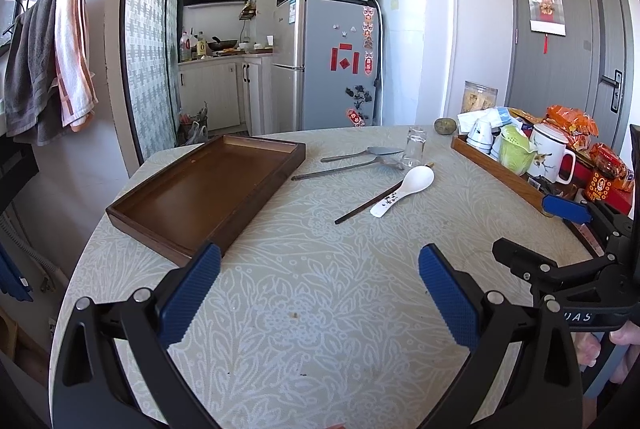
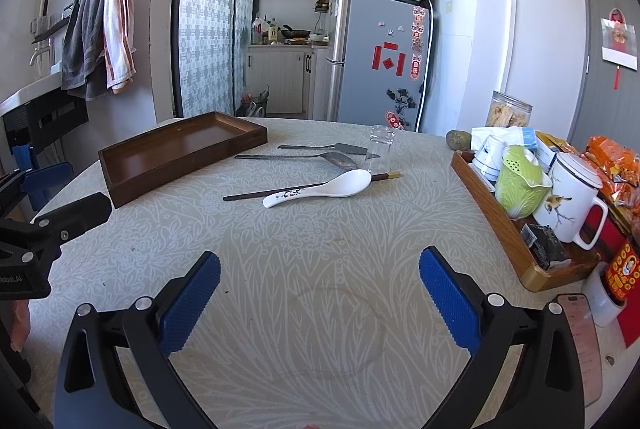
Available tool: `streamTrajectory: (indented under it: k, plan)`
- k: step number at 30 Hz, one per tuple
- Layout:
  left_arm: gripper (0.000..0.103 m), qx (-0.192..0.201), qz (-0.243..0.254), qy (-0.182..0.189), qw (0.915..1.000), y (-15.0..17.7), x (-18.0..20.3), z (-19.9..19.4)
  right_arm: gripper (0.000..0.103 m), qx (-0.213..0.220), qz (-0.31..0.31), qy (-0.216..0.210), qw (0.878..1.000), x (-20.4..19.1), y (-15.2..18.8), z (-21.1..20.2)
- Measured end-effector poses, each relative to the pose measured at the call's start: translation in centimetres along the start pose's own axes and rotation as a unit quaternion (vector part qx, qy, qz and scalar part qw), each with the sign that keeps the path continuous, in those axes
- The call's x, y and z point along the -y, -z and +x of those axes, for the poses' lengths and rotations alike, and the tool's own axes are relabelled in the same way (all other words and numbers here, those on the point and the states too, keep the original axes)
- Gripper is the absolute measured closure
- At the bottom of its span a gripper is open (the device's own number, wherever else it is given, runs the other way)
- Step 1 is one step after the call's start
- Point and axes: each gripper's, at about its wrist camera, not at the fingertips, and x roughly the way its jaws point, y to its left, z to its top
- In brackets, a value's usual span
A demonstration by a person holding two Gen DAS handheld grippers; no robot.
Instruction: Organize utensils
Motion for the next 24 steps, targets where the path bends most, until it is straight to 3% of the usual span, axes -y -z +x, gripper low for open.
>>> streamTrajectory:
  k: [24]
  plan:
    - [0.002, -0.004, 0.006, -0.009, 0.9999, -0.02, -0.23, 0.15, 0.003, 0.001, -0.001, 0.003, 1.000, 0.40, -0.06, 0.02]
